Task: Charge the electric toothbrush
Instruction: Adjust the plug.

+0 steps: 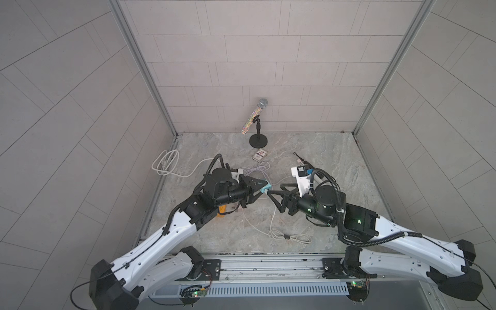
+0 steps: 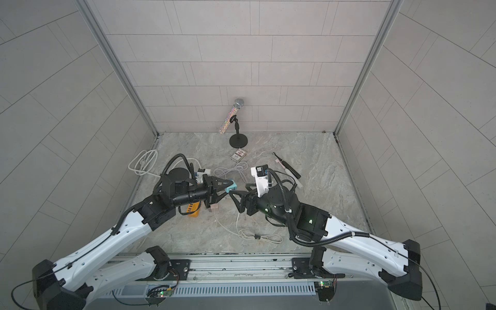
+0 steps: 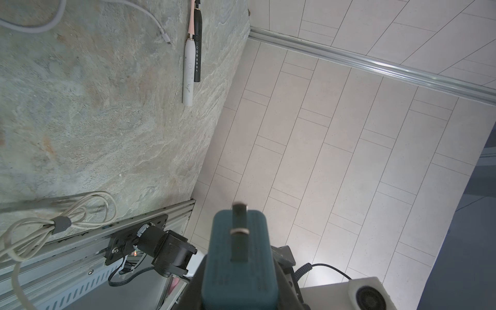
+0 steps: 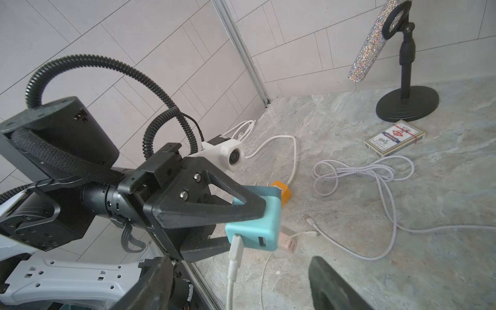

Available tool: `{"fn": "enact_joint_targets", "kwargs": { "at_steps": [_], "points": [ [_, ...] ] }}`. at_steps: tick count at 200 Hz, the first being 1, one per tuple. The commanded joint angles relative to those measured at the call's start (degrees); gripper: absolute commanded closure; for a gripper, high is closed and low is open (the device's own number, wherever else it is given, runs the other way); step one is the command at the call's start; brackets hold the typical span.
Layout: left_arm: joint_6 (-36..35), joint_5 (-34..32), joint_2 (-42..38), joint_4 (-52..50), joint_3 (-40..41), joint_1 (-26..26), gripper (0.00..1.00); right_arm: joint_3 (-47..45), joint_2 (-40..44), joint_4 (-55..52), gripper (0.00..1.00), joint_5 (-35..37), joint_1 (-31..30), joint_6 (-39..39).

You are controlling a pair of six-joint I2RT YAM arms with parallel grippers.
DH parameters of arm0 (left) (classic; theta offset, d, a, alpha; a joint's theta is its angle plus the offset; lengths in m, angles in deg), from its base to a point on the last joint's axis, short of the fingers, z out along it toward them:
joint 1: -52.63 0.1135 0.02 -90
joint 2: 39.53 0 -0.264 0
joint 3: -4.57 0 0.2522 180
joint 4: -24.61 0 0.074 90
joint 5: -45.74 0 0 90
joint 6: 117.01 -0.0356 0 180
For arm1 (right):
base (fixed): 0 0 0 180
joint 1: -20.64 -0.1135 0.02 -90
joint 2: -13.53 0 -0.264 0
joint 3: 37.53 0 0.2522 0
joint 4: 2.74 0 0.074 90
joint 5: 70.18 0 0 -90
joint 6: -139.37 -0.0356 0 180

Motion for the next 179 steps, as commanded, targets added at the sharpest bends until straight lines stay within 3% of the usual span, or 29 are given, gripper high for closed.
{"fn": "enact_joint_targets", "kwargs": {
  "at_steps": [1, 161, 179],
  "points": [
    [1.3, -0.7, -1.3, 1.2, -1.5, 0.4, 0.97, 0.8, -2.0, 1.3, 0.19, -0.2, -0.6, -3.0],
    [-0.2, -0.1, -0.5, 0.2, -4.9, -1.3, 0.97, 4.1, -11.9, 7.5, 0.37, 8.2, -0.9, -0.5],
    [-0.5, -0.3, -0.7, -0.7, -4.7, -1.5, 0.97, 4.4, -12.0, 7.3, 0.47, 10.0, -0.9, 0.4]
  ]
}}
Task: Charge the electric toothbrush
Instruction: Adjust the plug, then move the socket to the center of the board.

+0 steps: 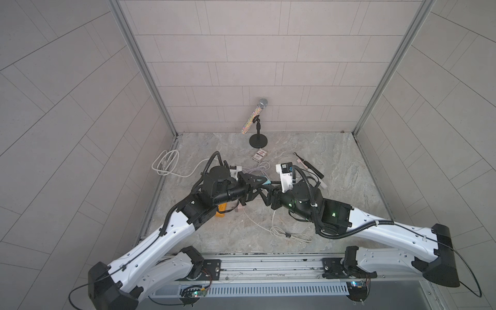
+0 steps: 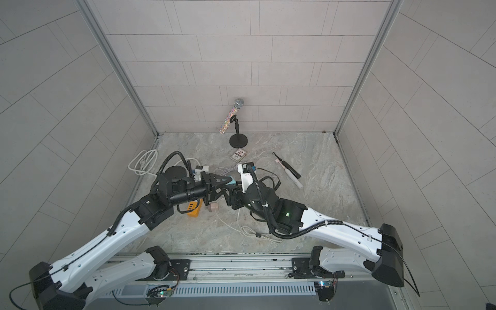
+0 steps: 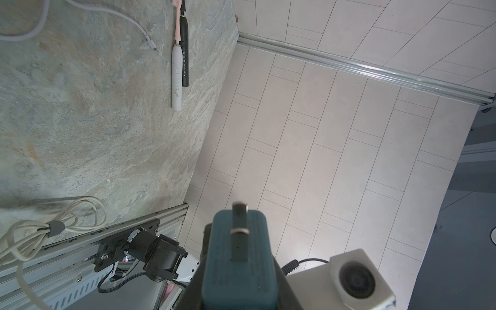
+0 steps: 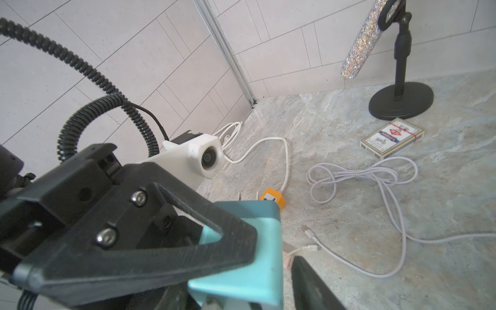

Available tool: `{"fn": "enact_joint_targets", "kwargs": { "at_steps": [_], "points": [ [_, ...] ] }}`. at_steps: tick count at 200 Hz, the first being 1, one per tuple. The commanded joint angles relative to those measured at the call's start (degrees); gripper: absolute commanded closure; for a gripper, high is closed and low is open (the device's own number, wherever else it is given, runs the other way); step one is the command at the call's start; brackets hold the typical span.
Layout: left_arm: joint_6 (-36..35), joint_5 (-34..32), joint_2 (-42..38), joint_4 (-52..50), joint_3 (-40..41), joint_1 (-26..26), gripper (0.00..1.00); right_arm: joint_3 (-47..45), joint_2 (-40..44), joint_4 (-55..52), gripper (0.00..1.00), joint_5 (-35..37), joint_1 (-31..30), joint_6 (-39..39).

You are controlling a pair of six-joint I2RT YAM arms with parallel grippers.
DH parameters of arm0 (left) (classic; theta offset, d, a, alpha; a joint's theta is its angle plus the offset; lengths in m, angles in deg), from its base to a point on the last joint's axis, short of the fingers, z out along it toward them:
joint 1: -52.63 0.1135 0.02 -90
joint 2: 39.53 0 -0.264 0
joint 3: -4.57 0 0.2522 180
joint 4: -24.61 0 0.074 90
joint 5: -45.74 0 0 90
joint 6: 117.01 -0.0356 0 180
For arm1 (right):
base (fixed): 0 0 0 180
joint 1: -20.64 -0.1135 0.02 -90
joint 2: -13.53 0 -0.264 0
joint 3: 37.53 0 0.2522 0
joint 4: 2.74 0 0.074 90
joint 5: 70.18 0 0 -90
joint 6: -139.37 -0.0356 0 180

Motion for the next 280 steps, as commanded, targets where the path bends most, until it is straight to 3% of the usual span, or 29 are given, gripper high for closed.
{"fn": "enact_joint_targets", "kwargs": {
  "at_steps": [1, 62, 73, 94, 111, 142, 158, 192, 212, 244, 280],
  "points": [
    [-0.4, 1.1, -0.4, 0.3, -2.3, -1.0, 0.97, 1.0, -0.3, 0.7, 0.48, 4.7, 0.0, 1.1],
    [-0.1, -0.2, -0.6, 0.1, -3.3, -3.0, 0.97, 0.6, -1.2, 4.0, 0.46, 10.1, 0.0, 4.3],
    [0.0, -0.1, -0.1, 0.2, -3.5, -3.6, 0.97, 0.6, -1.7, 4.9, 0.52, 9.9, 0.0, 4.6],
    [0.0, 0.5, 0.4, 1.0, -3.9, -4.0, 0.97, 0.5, -2.0, 6.6, 0.54, 9.7, 0.1, 5.3],
    [0.0, 0.6, 0.3, 1.1, -3.7, -4.0, 0.94, 0.4, -1.5, 6.8, 0.66, 9.6, 0.1, 6.2],
    [0.6, 0.6, -0.2, 2.1, -2.3, -4.0, 0.93, -0.5, -0.3, 6.7, 0.65, 9.9, 0.0, 7.9],
    [0.4, 0.5, -0.4, 1.8, -2.4, -4.0, 0.84, -1.2, 0.5, 6.7, 0.66, 9.9, 0.1, 8.2],
    [-2.0, 0.1, -0.6, -0.6, -2.9, -3.7, 0.45, -1.5, 2.4, 3.7, 0.66, 10.1, 0.3, 8.5],
    [-6.4, -0.8, -1.4, -5.6, -4.0, -2.9, 0.25, -1.0, 3.5, -0.6, 0.67, 10.2, 1.3, 7.9],
    [-20.0, -8.4, -6.3, -21.7, -6.1, 0.7, 0.22, -0.2, 6.0, -8.0, 0.67, 8.1, 3.2, 7.4],
    [-46.4, -21.0, -7.2, -43.1, -8.3, 11.1, 0.19, 4.0, 5.4, -21.1, 0.68, 0.8, 5.7, 8.2]
  ]
}}
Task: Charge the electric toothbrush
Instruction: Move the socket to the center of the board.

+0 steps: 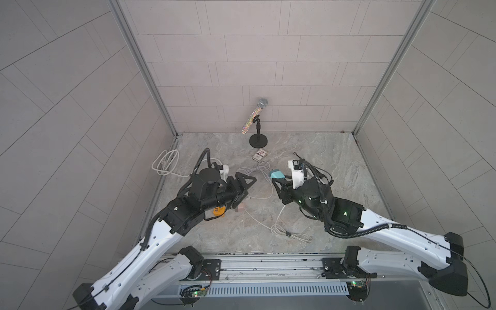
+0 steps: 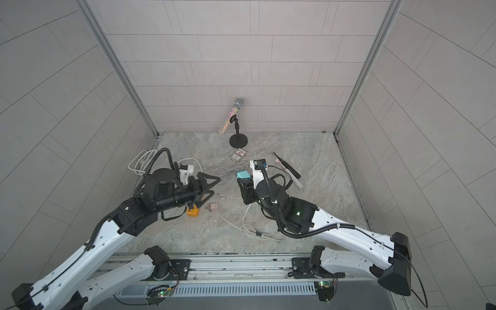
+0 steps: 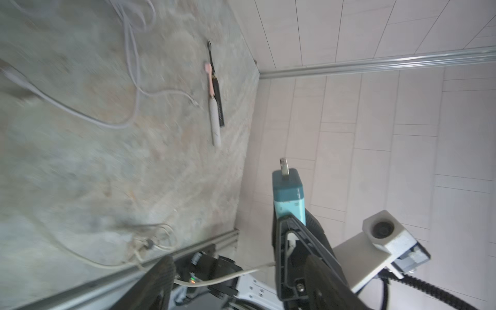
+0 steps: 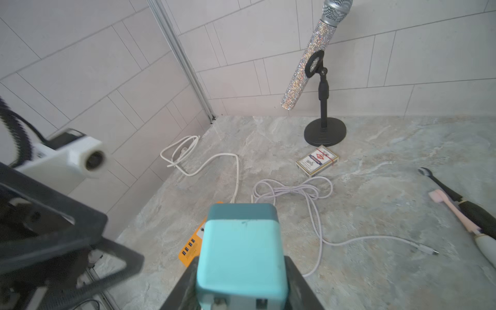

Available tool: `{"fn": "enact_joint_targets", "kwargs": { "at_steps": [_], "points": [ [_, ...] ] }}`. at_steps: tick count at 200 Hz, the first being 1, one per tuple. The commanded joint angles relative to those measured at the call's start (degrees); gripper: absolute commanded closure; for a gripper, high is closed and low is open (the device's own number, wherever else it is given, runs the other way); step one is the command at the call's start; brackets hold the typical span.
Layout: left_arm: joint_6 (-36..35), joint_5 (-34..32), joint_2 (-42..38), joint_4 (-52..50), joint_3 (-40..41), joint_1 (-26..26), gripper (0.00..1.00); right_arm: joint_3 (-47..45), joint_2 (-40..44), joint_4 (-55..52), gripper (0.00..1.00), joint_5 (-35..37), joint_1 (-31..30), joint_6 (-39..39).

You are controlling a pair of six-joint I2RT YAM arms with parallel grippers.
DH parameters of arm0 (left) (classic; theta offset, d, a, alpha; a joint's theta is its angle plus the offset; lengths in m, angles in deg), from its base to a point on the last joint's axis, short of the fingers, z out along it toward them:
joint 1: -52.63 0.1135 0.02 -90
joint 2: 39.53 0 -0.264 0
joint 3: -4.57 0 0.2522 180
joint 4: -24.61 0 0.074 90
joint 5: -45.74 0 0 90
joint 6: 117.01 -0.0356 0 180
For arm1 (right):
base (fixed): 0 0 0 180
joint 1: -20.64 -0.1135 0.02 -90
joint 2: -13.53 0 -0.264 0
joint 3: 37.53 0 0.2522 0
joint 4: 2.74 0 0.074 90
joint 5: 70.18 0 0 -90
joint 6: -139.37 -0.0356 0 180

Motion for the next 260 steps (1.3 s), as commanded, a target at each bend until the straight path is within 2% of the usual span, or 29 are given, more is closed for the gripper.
{"fn": "enact_joint_targets", "kwargs": {
  "at_steps": [1, 18, 29, 57, 80, 97, 112, 127, 143, 162, 191, 222, 260],
  "points": [
    [-22.1, -11.6, 0.5, -18.2, -2.0, 5.1, 0.19, 3.9, 0.0, -11.2, 0.68, -4.7, 1.0, 0.4],
    [-29.0, -20.5, 3.0, -22.3, 0.0, 7.6, 0.19, 6.6, -2.0, -17.7, 0.69, -8.8, 1.0, 1.0],
    [-32.6, -22.3, 4.5, -20.1, 3.1, 9.6, 0.19, 9.2, -4.0, -22.1, 0.71, -11.9, 1.0, 1.0],
    [-34.8, -24.0, 8.3, -11.3, 11.9, 16.3, 0.19, 14.8, -9.1, -30.1, 0.71, -18.1, 1.0, 2.0],
    [-33.9, -18.9, 12.9, 2.3, 17.8, 21.8, 0.18, 17.9, -12.1, -33.6, 0.71, -20.8, 1.6, 4.5],
    [-32.7, -12.8, 19.2, 9.4, 18.1, 25.8, 0.18, 20.9, -15.6, -36.0, 0.72, -25.7, 3.7, 6.0],
    [-34.0, -12.6, 25.5, 13.9, 16.7, 26.1, 0.18, 24.3, -18.7, -39.5, 0.72, -27.4, 5.1, 9.1],
    [-37.5, -10.9, 31.8, 13.3, 12.4, 26.2, 0.18, 26.8, -21.3, -41.2, 0.72, -29.3, 7.0, 11.1],
    [-37.0, -8.8, 37.1, 16.1, 11.2, 26.9, 0.17, 28.7, -23.8, -42.4, 0.73, -31.7, 9.3, 12.4],
    [-35.9, -6.2, 40.3, 22.0, 11.7, 26.9, 0.15, 31.9, -27.4, -45.0, 0.73, -31.4, 11.3, 14.6],
    [-36.3, -4.1, 44.0, 24.0, 11.8, 26.8, 0.15, 35.7, -30.9, -47.7, 0.74, -32.8, 14.2, 16.7],
    [-36.8, -2.4, 43.3, 26.4, 14.5, 25.6, 0.16, 38.6, -32.8, -51.3, 0.76, -33.7, 16.1, 19.4],
    [-34.7, -2.4, 35.5, 24.6, 16.9, 24.0, 0.16, 41.6, -34.5, -55.5, 0.79, -33.8, 16.8, 21.6]
  ]
}}
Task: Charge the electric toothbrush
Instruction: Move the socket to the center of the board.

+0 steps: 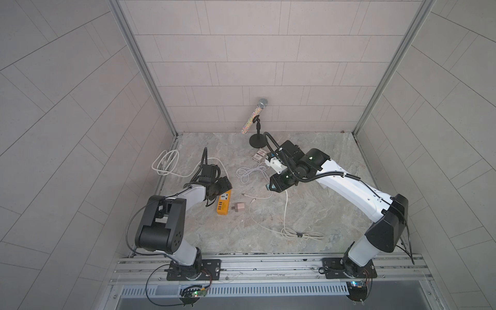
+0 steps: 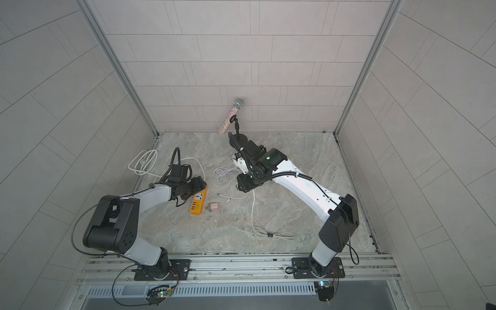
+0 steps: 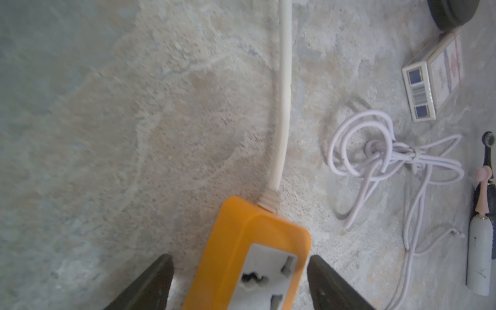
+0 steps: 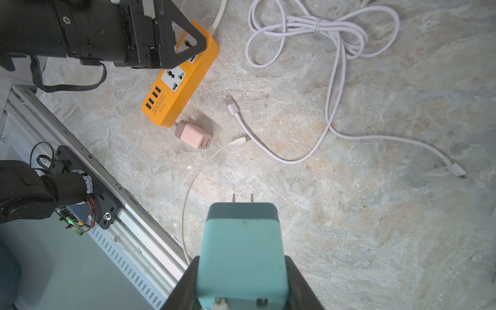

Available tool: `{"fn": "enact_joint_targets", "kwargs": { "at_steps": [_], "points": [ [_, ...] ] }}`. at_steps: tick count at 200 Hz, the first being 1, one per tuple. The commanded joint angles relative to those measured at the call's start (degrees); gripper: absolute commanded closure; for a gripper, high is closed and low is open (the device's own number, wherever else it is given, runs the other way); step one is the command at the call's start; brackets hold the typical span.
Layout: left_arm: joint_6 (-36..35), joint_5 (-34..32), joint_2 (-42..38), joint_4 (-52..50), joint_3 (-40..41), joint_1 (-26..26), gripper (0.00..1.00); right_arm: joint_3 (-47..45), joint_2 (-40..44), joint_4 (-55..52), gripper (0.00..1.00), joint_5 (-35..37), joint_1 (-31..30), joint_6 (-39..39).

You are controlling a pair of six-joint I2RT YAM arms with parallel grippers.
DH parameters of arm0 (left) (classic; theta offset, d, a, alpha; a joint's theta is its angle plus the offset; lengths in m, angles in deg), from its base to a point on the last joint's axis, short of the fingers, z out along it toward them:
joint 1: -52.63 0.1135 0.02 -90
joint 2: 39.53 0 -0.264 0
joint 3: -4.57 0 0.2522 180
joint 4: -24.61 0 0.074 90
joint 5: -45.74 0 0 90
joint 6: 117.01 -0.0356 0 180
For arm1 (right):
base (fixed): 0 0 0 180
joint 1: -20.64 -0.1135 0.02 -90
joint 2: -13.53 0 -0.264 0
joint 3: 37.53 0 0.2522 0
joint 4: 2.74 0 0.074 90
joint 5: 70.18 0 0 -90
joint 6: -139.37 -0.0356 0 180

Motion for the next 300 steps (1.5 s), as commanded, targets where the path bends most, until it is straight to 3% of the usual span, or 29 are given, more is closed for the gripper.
{"fn": "enact_joint_targets", "kwargs": {
  "at_steps": [1, 26, 72, 102, 144, 162, 188, 201, 248, 300],
  "points": [
    [0.6, 0.5, -5.4, -1.7, 1.8, -1.1, 0.16, 2.7, -1.0, -5.3, 0.79, -0.8, 0.2, 3.4],
    [2.1, -5.6, -9.2, -1.7, 0.9, -1.4, 0.15, 3.7, -1.7, -6.3, 0.81, -0.4, 0.2, 4.1],
    [-5.2, -11.6, 3.5, -14.0, -12.3, -4.0, 0.15, 3.7, -0.9, -5.7, 0.83, -0.2, 0.4, 3.9],
    [-9.1, -15.5, 4.5, -13.9, -13.0, -9.4, 0.15, 2.2, 0.0, -4.5, 0.83, 0.2, 0.9, 3.5],
    [-10.2, -20.4, 9.0, -20.5, -16.7, -10.1, 0.25, 1.1, 0.4, -3.5, 0.83, -0.2, 1.5, 3.5],
    [-10.9, -19.4, 8.3, -19.9, -16.6, -10.6, 0.35, 0.4, 0.7, -2.7, 0.86, -0.3, 1.7, 3.5],
    [-11.7, -20.2, 9.4, -21.6, -16.9, -12.0, 0.38, -0.3, 0.6, -1.8, 0.86, -1.1, 1.8, 3.5],
    [-12.1, -19.6, 9.3, -21.9, -16.4, -12.5, 0.46, -0.4, 0.5, -1.7, 0.86, -1.4, 1.8, 3.6],
    [-12.4, -15.3, 4.7, -26.2, -13.0, -15.3, 0.48, -0.5, 0.9, -2.9, 0.86, -2.2, 1.7, 5.6],
    [-10.3, -15.6, -0.2, -30.7, -9.4, -20.7, 0.48, 4.7, -2.7, -8.8, 0.89, -4.2, 1.4, 11.0]
  ]
}}
